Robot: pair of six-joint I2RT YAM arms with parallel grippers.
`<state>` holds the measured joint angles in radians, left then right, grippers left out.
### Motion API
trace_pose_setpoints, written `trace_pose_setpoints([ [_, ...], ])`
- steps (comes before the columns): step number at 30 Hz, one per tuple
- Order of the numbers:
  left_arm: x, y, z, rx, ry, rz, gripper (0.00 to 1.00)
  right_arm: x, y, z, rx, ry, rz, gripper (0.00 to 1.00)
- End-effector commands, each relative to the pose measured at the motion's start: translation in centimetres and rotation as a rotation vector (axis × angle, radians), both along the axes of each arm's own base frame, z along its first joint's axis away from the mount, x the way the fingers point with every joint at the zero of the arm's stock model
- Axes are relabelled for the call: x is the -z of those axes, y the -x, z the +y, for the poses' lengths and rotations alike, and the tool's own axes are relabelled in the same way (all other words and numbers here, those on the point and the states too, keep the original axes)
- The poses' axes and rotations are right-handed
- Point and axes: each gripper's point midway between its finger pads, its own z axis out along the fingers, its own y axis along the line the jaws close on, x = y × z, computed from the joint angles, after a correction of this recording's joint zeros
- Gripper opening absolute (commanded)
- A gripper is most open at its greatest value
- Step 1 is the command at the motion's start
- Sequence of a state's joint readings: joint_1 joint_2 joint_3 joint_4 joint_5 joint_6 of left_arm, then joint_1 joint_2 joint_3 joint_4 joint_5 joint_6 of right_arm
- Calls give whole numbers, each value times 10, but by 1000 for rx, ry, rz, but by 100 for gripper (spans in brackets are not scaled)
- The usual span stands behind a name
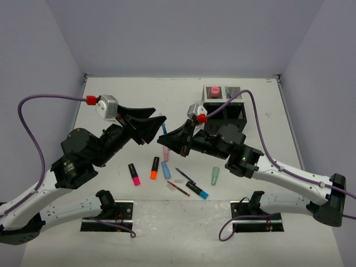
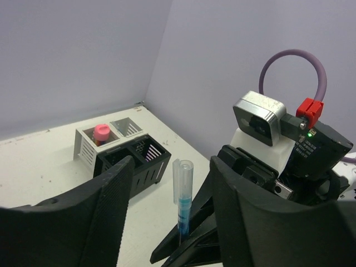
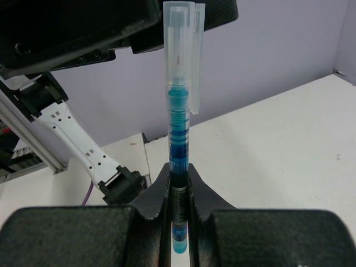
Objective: Sort the stationery into containers
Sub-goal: Close the pen cap on the pen.
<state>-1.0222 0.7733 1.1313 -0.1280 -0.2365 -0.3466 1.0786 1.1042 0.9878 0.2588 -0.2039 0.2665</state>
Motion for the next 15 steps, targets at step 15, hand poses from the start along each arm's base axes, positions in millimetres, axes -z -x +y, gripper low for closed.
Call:
trace_pose_setpoints([
  [15, 15, -4, -20, 39, -40, -10, 24, -41, 0, -4, 12, -85, -64, 0],
])
